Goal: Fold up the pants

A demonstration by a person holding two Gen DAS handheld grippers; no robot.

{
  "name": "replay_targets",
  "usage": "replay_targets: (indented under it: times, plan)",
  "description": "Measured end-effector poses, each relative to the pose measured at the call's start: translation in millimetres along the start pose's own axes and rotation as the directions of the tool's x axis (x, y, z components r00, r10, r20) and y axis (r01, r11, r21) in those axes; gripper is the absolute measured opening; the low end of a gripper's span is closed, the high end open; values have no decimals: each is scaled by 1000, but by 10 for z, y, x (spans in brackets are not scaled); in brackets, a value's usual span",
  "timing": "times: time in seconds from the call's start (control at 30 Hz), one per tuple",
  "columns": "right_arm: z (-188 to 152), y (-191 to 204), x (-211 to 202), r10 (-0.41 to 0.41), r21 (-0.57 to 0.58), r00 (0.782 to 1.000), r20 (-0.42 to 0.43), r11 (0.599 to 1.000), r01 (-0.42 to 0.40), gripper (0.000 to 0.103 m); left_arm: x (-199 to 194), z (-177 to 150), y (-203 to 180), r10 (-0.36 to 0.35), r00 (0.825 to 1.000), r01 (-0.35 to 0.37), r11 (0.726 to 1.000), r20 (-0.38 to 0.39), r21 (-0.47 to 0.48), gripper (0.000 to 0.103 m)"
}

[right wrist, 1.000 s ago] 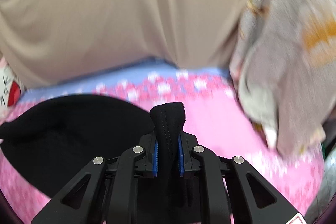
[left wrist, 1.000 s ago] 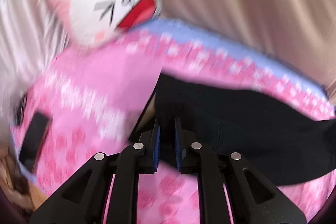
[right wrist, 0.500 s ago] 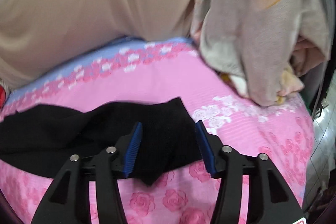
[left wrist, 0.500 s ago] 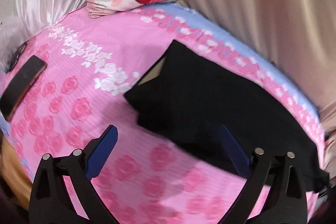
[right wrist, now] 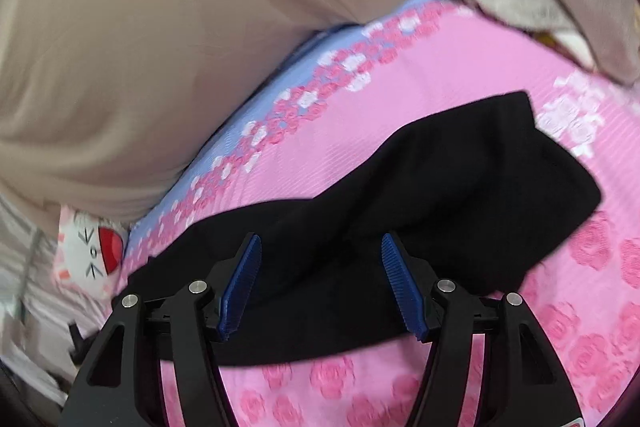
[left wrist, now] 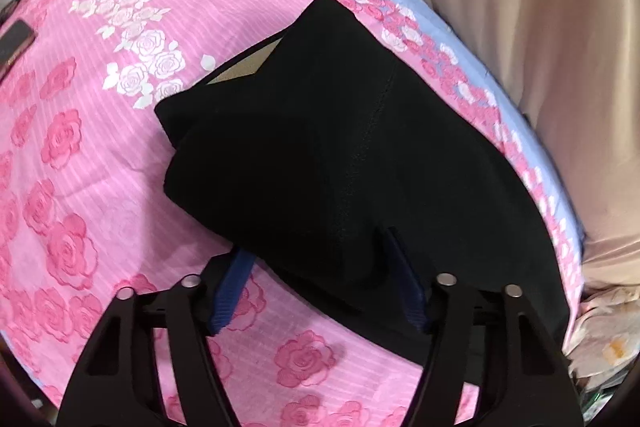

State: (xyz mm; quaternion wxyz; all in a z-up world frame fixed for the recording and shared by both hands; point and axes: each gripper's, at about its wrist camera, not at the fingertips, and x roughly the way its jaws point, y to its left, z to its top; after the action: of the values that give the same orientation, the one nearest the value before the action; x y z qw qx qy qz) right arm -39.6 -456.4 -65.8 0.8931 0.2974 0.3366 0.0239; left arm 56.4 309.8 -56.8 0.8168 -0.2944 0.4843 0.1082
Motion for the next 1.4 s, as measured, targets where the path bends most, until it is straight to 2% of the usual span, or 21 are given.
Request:
replay_targets:
  times: [0.03, 0.07, 0.13, 0.2, 0.23, 0.3, 0.47, 0.57, 0.6, 0.63, 0.67, 0.73, 0.87, 0.9, 0.93, 1.0, 1.07, 1.17, 1.3, 1.33, 1.4]
  plan:
    - [81, -17, 161, -28, 11, 999, -23, 1000, 28, 49, 6, -1, -18, 21, 1000, -21, 1000, 0, 17, 52]
    - [142, 14, 298, -69, -20, 997, -29, 997, 69, 1, 14, 5, -29, 36, 999, -36, 999, -1, 29, 48]
    - [242, 133, 344, -86, -47, 996, 5, 995, 86, 4, 24, 17, -44, 60, 998, -59, 998, -12, 37, 40]
    - [280, 266, 35, 20, -51, 994, 111, 999, -15, 3, 9, 35, -1, 49, 998, -48, 998, -28, 33, 38]
    - [250, 374, -250, 84, -94, 978, 190, 993, -67, 3, 10, 37, 6, 43, 998, -41, 998, -37, 39, 38]
    - [126, 425, -577, 108, -134, 960, 257, 988, -75, 3, 8, 30, 22, 41, 998, -39, 998, -43, 56, 38]
    - [-210, -309, -216, -50, 33, 994, 101, 998, 47, 4, 19, 43, -26, 64, 996, -59, 994, -58, 97, 38]
    - [-393, -542, 11, -42, 113, 999, 15, 993, 41, 11, 24, 114, 6, 48, 995, -41, 996, -89, 85, 33]
    - [-414, -552, -22, -35, 124, 999, 34, 992, 30, 16, 16, 126, 24, 39, 995, -31, 996, -96, 83, 32]
    - [-410, -557, -68, -35, 135, 998, 51, 990, 28, 30, 7, 136, 48, 31, 994, -22, 996, -106, 82, 31]
    - [-392, -570, -124, -47, 149, 996, 73, 988, 35, 53, 2, 144, 62, 26, 993, -17, 996, -112, 84, 31]
    - [-307, -583, -251, -67, 181, 988, 141, 983, 41, 68, -5, 161, 66, 24, 992, -13, 996, -126, 87, 29]
    - [-61, -515, -307, -76, 159, 979, 188, 986, 46, 64, -62, 203, -25, 41, 991, -23, 990, -128, 138, 23]
    - [11, -496, -242, -90, 147, 981, 172, 987, 65, 51, -77, 212, -44, 43, 991, -24, 989, -127, 145, 21]
    - [73, -476, -124, -135, 128, 982, 130, 985, 119, 7, -104, 240, -76, 43, 991, -23, 987, -125, 157, 20]
    - [191, -356, -44, -144, 105, 983, 114, 986, 133, 8, -185, 315, -127, 30, 993, -10, 985, -114, 173, 19]
    - [215, -172, -351, -66, 41, 971, 232, 997, 58, 8, -271, 376, -119, 17, 994, 3, 985, -112, 175, 19]
    - [157, -37, -866, 26, -23, 927, 375, 1000, -19, 8, -364, 401, -78, 56, 995, -37, 977, -86, 209, 20]
    - [-94, -494, -679, -119, 48, 962, 247, 993, 110, 15, -119, 334, 104, 134, 982, -106, 975, -134, 197, 26]
    - [-234, -699, -541, -202, 82, 964, 172, 978, 190, 24, -63, 300, 157, 130, 980, -102, 978, -152, 180, 28]
    - [-418, -894, -485, -238, 139, 964, 120, 965, 221, 41, -81, 239, 125, 161, 979, -133, 970, -129, 202, 31]
